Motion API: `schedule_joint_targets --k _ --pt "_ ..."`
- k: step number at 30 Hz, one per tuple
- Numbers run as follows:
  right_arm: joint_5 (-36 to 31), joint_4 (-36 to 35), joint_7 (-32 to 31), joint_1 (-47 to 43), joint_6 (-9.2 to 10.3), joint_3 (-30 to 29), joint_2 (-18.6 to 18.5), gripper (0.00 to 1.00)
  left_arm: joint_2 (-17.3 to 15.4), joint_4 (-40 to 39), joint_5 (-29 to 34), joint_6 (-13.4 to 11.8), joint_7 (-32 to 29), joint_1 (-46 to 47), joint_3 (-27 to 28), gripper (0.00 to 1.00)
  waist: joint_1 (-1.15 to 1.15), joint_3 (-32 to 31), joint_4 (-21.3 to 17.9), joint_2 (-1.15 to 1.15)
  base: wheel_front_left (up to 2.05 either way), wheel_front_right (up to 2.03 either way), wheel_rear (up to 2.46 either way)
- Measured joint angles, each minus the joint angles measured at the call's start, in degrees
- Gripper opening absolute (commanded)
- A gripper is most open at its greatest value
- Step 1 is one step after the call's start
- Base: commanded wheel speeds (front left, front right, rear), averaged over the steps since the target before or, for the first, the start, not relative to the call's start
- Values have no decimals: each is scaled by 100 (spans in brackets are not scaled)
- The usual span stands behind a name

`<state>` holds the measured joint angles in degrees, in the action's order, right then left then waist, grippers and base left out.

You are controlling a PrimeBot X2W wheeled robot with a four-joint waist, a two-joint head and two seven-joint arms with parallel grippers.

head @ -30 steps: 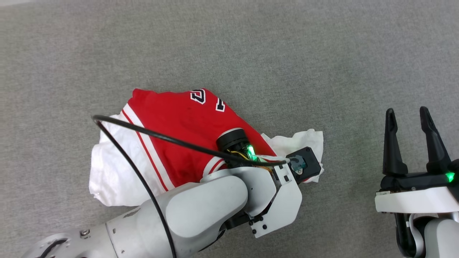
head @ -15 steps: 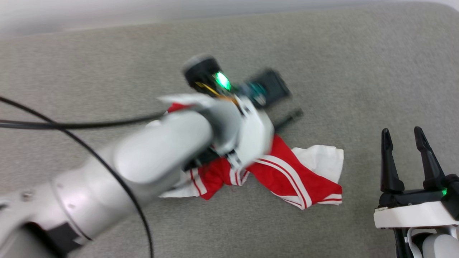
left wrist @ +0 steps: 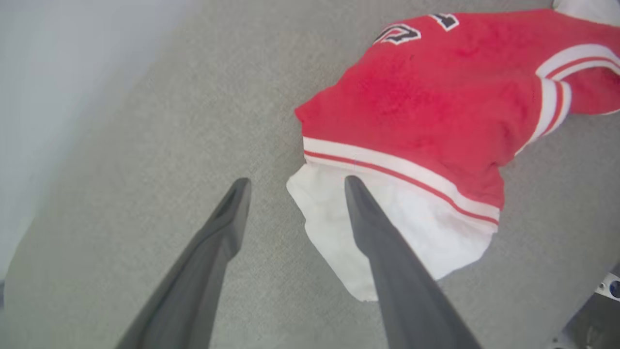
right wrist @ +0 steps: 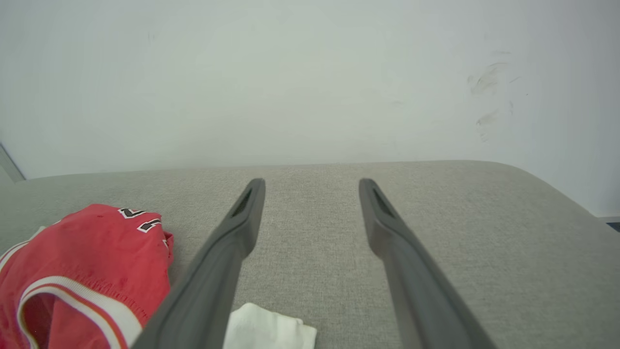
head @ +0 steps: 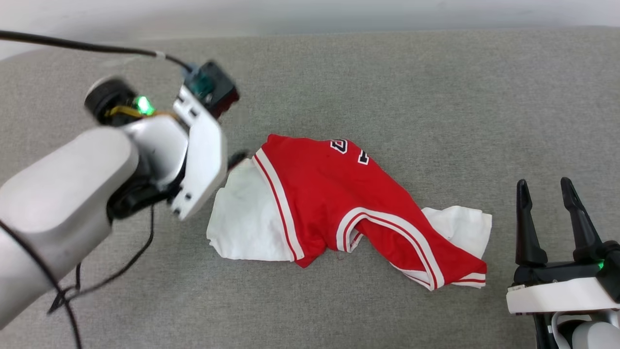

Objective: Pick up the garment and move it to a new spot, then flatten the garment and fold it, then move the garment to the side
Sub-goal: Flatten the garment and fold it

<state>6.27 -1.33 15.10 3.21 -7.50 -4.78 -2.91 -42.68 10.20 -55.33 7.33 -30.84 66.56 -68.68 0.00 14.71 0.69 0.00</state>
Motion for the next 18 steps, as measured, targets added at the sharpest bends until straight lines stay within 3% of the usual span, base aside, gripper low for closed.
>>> schedule_joint_targets --k 7,18 --pt "-66 -24 0 71 0 -14 0 100 -376 -313 -297 0 -848 -442 -272 100 0 185 52 0 0 0 0" --pt "-79 -36 0 254 0 42 0 100 -171 190 -325 -2 -1092 -1017 -365 100 0 519 -123 0 0 0 0"
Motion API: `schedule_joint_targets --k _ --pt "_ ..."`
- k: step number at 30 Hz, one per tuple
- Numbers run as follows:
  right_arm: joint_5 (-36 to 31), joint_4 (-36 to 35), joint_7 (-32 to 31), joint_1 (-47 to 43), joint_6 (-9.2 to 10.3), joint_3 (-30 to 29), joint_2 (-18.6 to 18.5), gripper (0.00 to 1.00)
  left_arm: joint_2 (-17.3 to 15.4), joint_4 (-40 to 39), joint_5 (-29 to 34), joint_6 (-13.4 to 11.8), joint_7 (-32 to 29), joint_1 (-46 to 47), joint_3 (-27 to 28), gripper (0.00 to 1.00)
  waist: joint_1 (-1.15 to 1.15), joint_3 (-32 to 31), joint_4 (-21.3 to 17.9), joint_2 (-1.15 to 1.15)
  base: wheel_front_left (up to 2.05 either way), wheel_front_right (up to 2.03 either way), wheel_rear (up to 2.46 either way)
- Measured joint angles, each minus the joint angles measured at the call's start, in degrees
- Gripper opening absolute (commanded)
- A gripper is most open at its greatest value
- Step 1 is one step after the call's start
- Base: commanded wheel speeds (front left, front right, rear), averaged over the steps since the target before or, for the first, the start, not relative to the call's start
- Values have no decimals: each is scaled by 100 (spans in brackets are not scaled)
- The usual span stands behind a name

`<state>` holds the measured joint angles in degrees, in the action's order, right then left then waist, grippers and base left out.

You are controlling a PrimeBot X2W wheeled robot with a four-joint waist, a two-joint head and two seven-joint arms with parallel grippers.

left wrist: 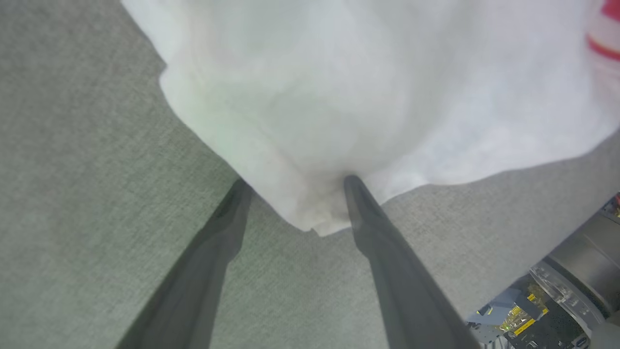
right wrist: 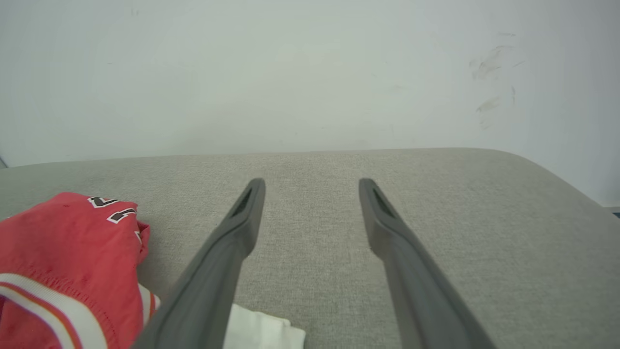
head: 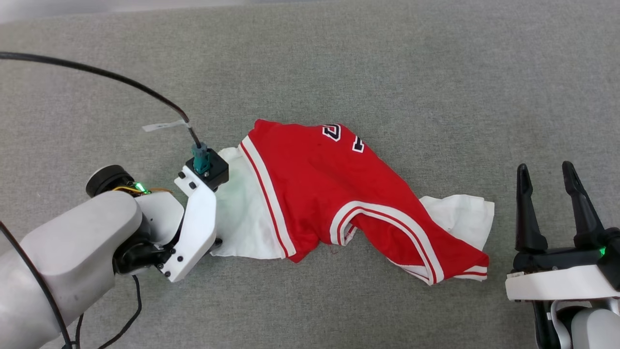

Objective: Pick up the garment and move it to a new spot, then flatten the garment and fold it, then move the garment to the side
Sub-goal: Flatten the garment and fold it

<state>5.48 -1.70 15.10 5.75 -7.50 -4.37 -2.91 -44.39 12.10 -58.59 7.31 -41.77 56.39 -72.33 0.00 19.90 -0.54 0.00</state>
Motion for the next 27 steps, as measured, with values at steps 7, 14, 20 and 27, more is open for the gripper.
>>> schedule_joint_targets --k 7,14,20,27 --pt "1 21 0 -8 0 -53 0 100 83 165 -46 1 319 -115 56 0 0 -15 0 0 0 0 0" --pt "-1 76 0 -103 0 -113 1 100 -616 -156 -341 -36 747 -458 246 0 0 -285 134 0 0 0 0" --pt "-38 144 0 -265 0 -113 0 100 -1209 -414 -714 -299 972 -1202 234 0 0 -552 187 0 0 0 0" --pt "-272 192 0 -352 0 -103 0 100 -1037 -209 -838 -657 1622 -1678 269 100 0 -808 208 0 0 0 0"
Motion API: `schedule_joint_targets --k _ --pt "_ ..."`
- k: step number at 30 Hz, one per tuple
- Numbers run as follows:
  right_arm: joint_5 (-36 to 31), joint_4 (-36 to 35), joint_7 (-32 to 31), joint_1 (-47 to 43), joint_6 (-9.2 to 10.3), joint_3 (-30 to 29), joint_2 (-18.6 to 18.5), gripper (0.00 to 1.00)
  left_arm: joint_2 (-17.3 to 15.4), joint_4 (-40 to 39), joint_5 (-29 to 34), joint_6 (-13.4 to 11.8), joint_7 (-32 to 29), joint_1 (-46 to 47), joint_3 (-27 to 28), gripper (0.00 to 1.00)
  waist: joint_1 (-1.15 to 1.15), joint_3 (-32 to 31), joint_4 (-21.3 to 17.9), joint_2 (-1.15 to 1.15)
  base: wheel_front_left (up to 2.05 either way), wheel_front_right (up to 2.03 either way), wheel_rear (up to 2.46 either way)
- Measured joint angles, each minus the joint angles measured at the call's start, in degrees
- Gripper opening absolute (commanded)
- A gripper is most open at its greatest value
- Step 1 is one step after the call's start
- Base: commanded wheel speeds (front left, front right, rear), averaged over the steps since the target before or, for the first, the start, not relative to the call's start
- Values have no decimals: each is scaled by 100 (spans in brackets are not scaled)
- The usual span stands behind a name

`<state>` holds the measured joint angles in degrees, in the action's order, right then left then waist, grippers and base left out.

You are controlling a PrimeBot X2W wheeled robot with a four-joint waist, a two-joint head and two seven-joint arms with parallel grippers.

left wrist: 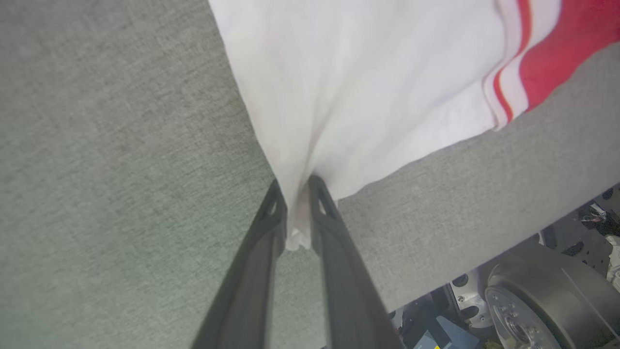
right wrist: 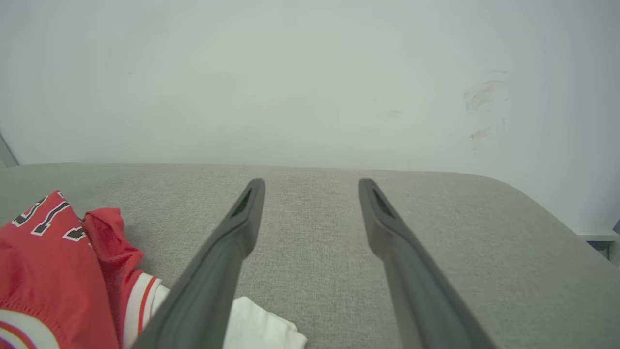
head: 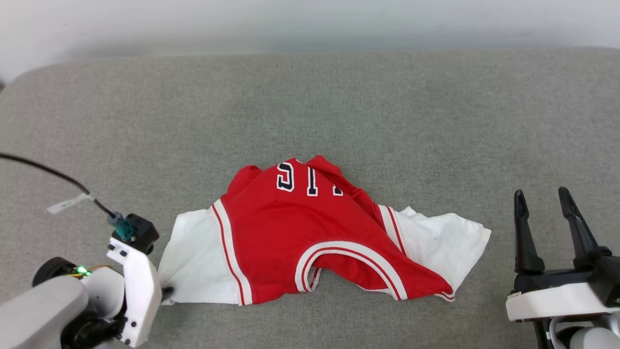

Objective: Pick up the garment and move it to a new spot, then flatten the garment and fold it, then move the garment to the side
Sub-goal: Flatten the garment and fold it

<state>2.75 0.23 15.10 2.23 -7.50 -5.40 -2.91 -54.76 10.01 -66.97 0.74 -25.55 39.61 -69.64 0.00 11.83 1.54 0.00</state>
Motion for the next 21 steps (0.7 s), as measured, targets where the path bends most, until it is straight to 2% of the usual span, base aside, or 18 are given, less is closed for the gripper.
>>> schedule_joint_targets --k 4,6,13,17,21 --pt "-437 -157 0 123 0 -15 -2 100 125 25 267 -192 737 -163 87 100 0 -205 2 0 0 0 0" --pt "-591 -248 0 314 0 27 -143 100 155 -2 367 -379 1292 -218 263 100 0 -312 9 0 0 0 0" --pt "-723 -190 0 1057 0 610 -1444 100 257 -224 693 -1156 2880 -700 606 100 0 -634 87 0 0 0 0" --pt "-453 321 -40 1503 0 1198 -2190 100 357 -348 888 -1703 3663 -1007 779 100 0 -699 146 0 0 0 0" --pt "385 649 -1045 2048 -1 2153 -2911 100 512 -501 1009 -2136 3996 -1308 1103 100 0 -704 206 0 0 0 0"
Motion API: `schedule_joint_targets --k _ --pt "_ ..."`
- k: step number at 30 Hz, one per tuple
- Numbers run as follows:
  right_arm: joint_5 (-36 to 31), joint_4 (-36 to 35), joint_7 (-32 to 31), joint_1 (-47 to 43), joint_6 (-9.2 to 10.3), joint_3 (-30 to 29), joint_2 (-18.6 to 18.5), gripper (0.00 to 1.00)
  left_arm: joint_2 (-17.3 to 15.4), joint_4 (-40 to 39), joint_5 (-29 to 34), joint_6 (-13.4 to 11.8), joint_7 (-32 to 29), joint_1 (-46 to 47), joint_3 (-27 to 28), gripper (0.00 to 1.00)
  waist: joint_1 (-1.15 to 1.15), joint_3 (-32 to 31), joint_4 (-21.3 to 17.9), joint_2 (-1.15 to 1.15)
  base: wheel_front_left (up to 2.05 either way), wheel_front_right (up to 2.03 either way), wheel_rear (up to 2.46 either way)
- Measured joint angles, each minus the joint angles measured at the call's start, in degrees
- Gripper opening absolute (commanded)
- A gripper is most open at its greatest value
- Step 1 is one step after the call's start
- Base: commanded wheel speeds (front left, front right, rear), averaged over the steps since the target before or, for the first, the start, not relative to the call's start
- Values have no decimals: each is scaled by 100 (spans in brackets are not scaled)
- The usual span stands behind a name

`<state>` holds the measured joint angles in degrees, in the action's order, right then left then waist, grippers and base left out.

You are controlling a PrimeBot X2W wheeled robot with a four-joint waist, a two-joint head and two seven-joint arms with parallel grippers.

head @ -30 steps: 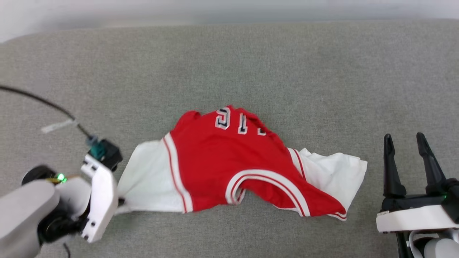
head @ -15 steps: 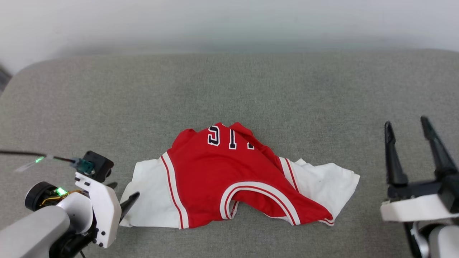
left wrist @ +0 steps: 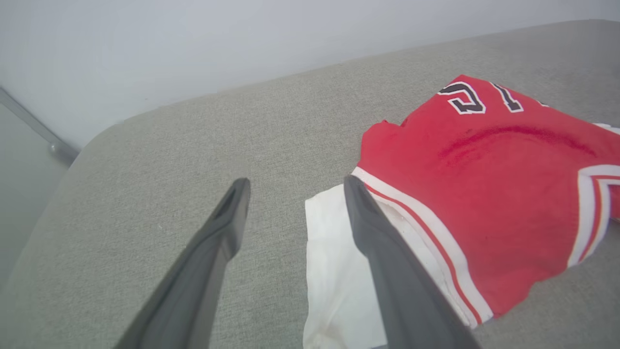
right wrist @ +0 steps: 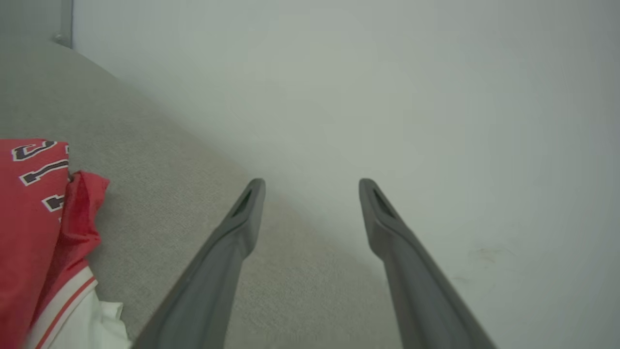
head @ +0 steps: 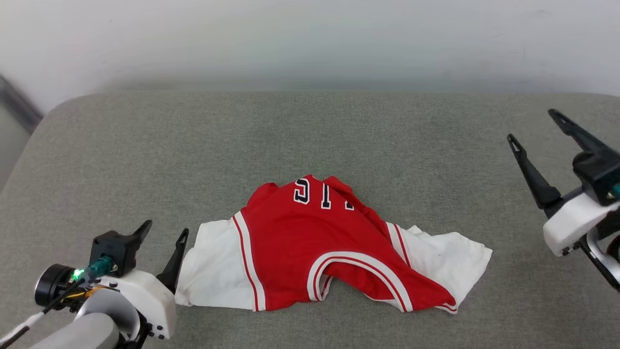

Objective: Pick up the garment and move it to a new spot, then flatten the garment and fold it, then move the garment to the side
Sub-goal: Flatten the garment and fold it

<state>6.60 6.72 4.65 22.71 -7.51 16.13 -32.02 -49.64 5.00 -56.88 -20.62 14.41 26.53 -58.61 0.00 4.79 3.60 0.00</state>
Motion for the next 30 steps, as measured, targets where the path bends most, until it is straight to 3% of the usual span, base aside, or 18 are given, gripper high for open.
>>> schedule_joint_targets --k 4,9,15,18,23,30 --pt "1021 -73 -1123 526 0 1015 -751 100 183 -196 388 -337 48 -292 581 100 0 67 75 0 0 0 0" --pt "2307 -290 -2732 946 0 2298 -1539 100 579 -519 1220 -555 57 -864 1574 100 0 185 209 0 0 0 0" --pt "3455 -292 -4112 1348 0 3205 -1923 100 1192 -877 2206 -627 58 -1562 2685 100 0 388 354 0 0 0 0" --pt "3631 -66 -4398 1512 0 3501 -1937 100 1563 -961 2602 -503 58 -1816 3092 100 0 517 433 0 0 0 0" --pt "3836 495 -4431 1573 1 3920 -1731 100 2119 -898 3069 -92 58 -1992 3523 100 0 749 579 0 0 0 0" --pt "4101 1058 -4142 1641 1 4424 -1508 100 2557 -668 3509 417 58 -2027 4013 100 0 953 680 0 0 0 0"
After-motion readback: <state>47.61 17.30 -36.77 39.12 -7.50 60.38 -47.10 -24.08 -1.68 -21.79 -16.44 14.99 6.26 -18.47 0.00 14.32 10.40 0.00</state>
